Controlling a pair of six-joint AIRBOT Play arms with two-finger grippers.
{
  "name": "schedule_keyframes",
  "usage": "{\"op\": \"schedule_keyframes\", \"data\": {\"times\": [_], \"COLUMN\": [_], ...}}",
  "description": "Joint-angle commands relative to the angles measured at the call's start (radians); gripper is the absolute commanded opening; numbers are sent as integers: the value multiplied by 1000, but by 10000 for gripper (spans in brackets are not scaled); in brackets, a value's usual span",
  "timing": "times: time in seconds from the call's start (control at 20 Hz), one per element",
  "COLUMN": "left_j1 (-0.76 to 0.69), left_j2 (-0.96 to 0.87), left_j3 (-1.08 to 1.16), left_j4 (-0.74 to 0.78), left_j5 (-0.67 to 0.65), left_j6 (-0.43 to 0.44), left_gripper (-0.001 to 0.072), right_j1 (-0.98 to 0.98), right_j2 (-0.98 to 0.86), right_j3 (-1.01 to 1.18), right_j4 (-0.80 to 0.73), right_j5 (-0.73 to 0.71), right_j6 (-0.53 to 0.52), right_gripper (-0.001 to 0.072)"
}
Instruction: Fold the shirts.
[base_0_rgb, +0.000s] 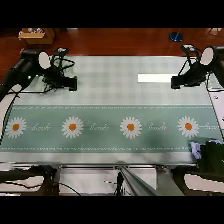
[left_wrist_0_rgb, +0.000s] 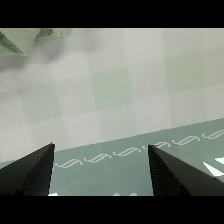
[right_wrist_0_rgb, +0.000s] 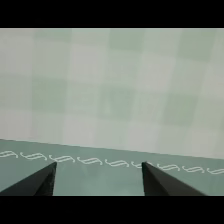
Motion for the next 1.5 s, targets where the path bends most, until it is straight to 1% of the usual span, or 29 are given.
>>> {"op": "schedule_keyframes", "data": {"times": [0.0,0.05,0.1,0.25,0.3,0.45,0.65,0.8,0.95,1.1,1.15,1.25,1.3,1.45], "left_j1": [-3,-2,2,48,81,193,300,332,333,334,334,334,334,328], "left_j2": [-6,-12,-19,-21,-23,-42,-110,-185,-253,-306,-316,-315,-313,-285], "left_j3": [0,0,1,29,53,95,99,99,99,99,99,105,123,269], "left_j4": [-29,-18,26,222,254,251,236,188,156,92,70,59,59,59], "left_j5": [14,29,63,212,252,346,368,368,376,375,375,354,338,200], "left_j6": [1,12,28,26,26,26,18,18,19,19,19,23,22,22], "left_gripper": [720,720,712,713,713,714,718,720,720,720,694,53,41,41], "right_j1": [0,0,0,0,0,0,0,0,0,0,0,0,0,0], "right_j2": [1,0,1,0,0,1,1,1,1,0,1,1,1,1], "right_j3": [1,1,1,0,0,0,0,0,1,0,1,0,0,0], "right_j4": [2,4,7,-4,-2,-1,2,2,2,2,2,2,2,-2], "right_j5": [-12,-14,-14,-14,-18,-35,-39,-38,-38,-38,-38,-38,-37,-35], "right_j6": [0,0,0,0,0,1,0,0,1,1,1,1,1,0], "right_gripper": [613,612,612,612,612,612,612,612,612,612,611,612,611,611]}}
